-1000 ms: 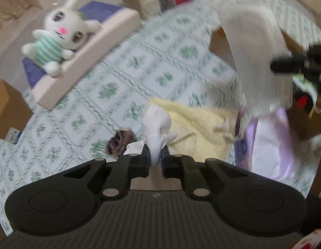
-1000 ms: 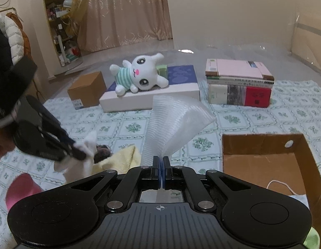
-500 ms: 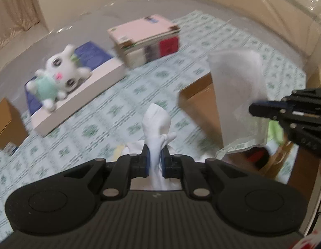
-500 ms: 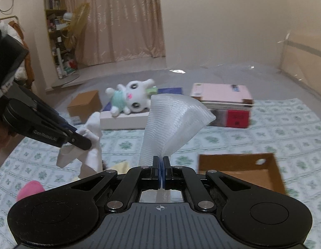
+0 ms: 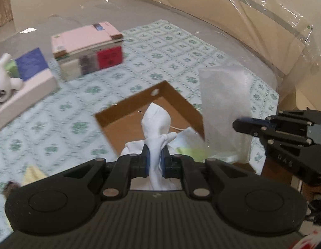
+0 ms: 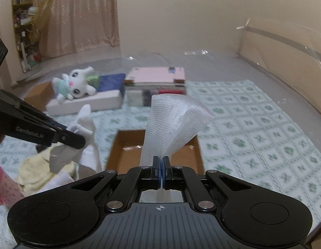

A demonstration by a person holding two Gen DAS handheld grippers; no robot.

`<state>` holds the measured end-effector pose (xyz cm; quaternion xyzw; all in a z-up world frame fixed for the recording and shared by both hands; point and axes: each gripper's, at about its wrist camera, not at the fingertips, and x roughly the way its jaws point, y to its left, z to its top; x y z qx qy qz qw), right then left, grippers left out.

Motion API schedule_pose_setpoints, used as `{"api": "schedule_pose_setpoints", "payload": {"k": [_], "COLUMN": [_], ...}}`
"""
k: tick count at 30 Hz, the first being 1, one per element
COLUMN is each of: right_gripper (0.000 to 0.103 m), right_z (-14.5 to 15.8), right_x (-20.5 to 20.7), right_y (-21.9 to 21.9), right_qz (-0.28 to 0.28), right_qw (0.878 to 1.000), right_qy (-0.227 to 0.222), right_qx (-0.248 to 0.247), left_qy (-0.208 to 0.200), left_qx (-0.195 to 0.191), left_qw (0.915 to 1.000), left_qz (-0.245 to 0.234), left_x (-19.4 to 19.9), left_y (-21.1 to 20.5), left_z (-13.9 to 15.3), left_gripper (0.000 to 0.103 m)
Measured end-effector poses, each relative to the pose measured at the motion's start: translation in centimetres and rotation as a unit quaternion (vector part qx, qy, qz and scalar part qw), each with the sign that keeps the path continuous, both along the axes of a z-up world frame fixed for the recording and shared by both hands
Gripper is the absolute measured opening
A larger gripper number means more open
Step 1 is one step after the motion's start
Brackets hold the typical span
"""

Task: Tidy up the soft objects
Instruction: 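Carry the white cloth and white mesh sheet over the cardboard tray, then open both grippers to drop the cloth and mesh into the tray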

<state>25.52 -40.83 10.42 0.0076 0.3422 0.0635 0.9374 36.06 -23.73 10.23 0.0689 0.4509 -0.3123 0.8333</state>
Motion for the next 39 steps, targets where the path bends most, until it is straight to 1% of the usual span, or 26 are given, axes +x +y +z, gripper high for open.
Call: {"api": "schedule_pose_setpoints", "payload": {"k": [3, 7, 8, 12, 14, 16, 23, 29, 32, 33, 34, 35, 36, 37, 39], "right_gripper": [0.001, 0.001, 0.001, 0.001, 0.001, 0.001, 0.001, 0.002, 0.002, 0.007, 0.020, 0.031, 0.053, 0.062, 0.062], "right_z": [-1.2, -3.0, -3.4, -4.7, -5.1, -5.5, -5.8, -5.5, -5.4, -5.4, -5.3, -5.2, -5.1, -5.0, -4.7], "right_x": [0.1, 0.7, 0.9, 1.6, 1.9, 2.4, 3.4, 4.0, 4.1, 4.0, 3.9, 3.8, 3.7, 3.5, 3.2], "right_y": [-1.0, -1.4, -1.4, -1.1, -0.9, -0.7, 0.4, 0.6, 0.1, 0.0, -0.3, -0.6, -0.8, -1.0, -1.3], "right_qz": [-0.001, 0.002, 0.003, 0.007, 0.010, 0.012, 0.021, 0.019, 0.009, 0.005, 0.000, -0.005, -0.008, -0.011, -0.014], "right_qw": [1.000, 0.999, 0.999, 0.999, 0.998, 0.998, 0.998, 0.998, 0.998, 0.998, 0.997, 0.997, 0.997, 0.997, 0.997], "right_qy": [0.016, 0.036, 0.040, 0.051, 0.055, 0.058, 0.060, 0.051, 0.048, 0.047, 0.045, 0.043, 0.041, 0.037, 0.035], "right_qx": [0.001, 0.001, 0.002, 0.002, 0.001, 0.002, 0.008, 0.032, 0.047, 0.052, 0.057, 0.061, 0.066, 0.070, 0.073], "left_qy": [0.013, 0.020, 0.019, 0.016, 0.007, -0.005, -0.022, -0.032, -0.038, -0.040, -0.042, -0.043, -0.046, -0.047, -0.049], "left_qx": [-0.004, 0.009, 0.013, 0.026, 0.035, 0.043, 0.057, 0.062, 0.066, 0.066, 0.065, 0.065, 0.065, 0.064, 0.060], "left_qw": [0.9999, 0.9998, 0.9997, 0.9995, 0.9992, 0.9989, 0.9979, 0.9973, 0.9968, 0.9967, 0.9966, 0.9965, 0.9964, 0.9963, 0.9963], "left_qz": [0.000, 0.003, 0.005, 0.012, 0.016, 0.020, 0.021, 0.021, 0.024, 0.026, 0.027, 0.029, 0.032, 0.034, 0.038], "left_x": [0.3, 1.0, 1.2, 1.7, 1.8, 1.8, 1.5, 1.2, 1.0, 1.0, 1.0, 0.9, 0.8, 0.8, 0.6], "left_y": [-1.7, -3.2, -3.4, -3.3, -2.8, -2.3, -1.2, -0.5, 0.0, 0.2, 0.5, 0.7, 1.0, 1.3, 1.8], "left_z": [-1.8, -4.4, -5.0, -6.5, -6.6, -6.6, -5.8, -5.4, -5.2, -5.1, -5.0, -4.9, -4.8, -4.7, -4.5], "left_gripper": [0.009, 0.010, 0.011, 0.022, 0.030, 0.032, 0.032, 0.032, 0.036, 0.036, 0.037, 0.038, 0.038, 0.040, 0.042]}}
